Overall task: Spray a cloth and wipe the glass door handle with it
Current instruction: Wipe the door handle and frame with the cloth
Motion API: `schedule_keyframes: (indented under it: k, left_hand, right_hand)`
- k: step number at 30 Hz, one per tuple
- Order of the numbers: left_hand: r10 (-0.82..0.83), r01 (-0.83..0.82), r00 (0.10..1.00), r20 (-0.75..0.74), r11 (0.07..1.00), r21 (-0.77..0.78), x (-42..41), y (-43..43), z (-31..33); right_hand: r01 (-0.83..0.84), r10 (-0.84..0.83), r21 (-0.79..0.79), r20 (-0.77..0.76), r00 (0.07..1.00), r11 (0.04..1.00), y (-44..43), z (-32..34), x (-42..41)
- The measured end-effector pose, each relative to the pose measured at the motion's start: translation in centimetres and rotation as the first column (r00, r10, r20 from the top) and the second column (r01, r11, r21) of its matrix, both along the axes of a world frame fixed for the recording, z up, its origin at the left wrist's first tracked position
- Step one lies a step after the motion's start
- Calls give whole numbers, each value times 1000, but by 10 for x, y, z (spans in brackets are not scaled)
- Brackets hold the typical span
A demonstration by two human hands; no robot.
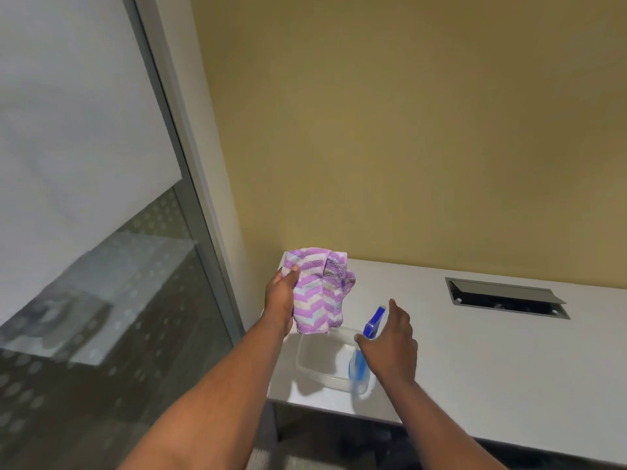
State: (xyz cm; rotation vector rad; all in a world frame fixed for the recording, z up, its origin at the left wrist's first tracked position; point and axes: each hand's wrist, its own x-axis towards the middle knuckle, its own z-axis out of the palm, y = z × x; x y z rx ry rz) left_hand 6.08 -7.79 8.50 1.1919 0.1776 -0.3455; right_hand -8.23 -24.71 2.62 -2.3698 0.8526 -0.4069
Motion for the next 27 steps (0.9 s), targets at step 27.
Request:
schedule_keyframes:
  k: [27]
  left_hand:
    - [165, -165, 922, 349, 986, -31, -229, 116, 164]
  right_hand:
    - [-706, 192, 652, 682, 705, 276, 143, 192, -94]
